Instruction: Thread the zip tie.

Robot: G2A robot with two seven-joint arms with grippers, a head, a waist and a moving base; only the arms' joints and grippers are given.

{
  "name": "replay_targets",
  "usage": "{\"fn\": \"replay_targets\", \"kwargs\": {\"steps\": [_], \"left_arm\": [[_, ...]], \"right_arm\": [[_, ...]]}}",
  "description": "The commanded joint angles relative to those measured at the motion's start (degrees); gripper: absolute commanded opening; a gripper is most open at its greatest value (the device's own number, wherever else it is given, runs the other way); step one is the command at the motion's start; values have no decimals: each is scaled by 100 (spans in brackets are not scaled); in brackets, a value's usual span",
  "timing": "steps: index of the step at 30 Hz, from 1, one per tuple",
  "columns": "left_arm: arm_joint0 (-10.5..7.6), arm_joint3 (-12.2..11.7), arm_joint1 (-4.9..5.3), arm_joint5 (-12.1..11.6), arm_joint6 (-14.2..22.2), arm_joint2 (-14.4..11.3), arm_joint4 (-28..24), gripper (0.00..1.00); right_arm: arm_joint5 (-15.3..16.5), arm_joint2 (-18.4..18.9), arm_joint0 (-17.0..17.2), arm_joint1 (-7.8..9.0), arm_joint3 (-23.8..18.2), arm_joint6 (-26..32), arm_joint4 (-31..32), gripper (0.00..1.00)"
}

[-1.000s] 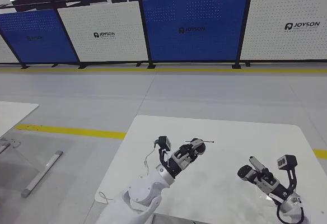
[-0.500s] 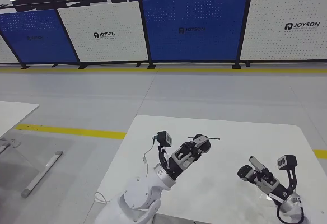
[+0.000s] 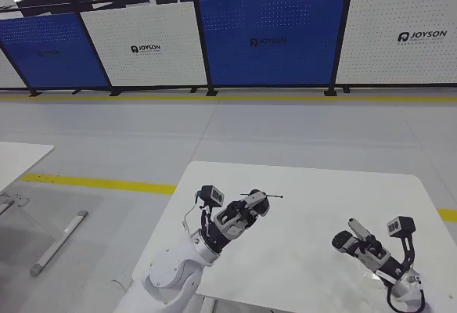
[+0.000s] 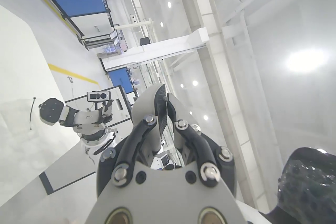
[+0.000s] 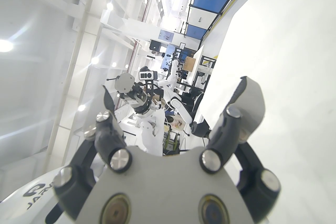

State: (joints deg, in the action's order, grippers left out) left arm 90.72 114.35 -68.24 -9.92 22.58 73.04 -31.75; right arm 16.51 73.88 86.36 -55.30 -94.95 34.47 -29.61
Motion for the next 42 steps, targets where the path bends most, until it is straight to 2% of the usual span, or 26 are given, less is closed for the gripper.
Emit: {"fn": "replay_targets", "kwargs": {"steps": [1,6,9,13,15,18,21,23,32,37,39,42], "left_arm": [[-5,-2,-1,5,-6,-6,4,0],[-9,-9,-1,16,-8,-13,26,0],[-96,-157,-8,249,-158,-206,453,0],[-336,-585,-57,552,-597,-589,993,0],[-485,-854,-86,680,-660,-788,1098,0],[-615,-1206,-121,747,-778,-981,1186,0],[-673,-1487,-137,771,-834,-1041,1187,0],[-686,-1577,-144,790,-889,-1056,1154,0],[-686,-1577,-144,790,-889,-1056,1154,0],[-727,-1930,-156,955,-1271,-1199,1726,0],[-741,-2102,-165,934,-1290,-1248,1778,0],[-733,-2232,-170,823,-1247,-1272,1756,0]], "right_arm": [[0,0,0,0,0,0,0,100],[0,0,0,0,0,0,0,100],[0,0,0,0,0,0,0,100],[0,0,0,0,0,0,0,100],[0,0,0,0,0,0,0,100],[0,0,0,0,0,0,0,100],[0,0,0,0,0,0,0,100],[0,0,0,0,0,0,0,100],[0,0,0,0,0,0,0,100],[0,0,0,0,0,0,0,100],[0,0,0,0,0,0,0,100],[0,0,0,0,0,0,0,100]]}}
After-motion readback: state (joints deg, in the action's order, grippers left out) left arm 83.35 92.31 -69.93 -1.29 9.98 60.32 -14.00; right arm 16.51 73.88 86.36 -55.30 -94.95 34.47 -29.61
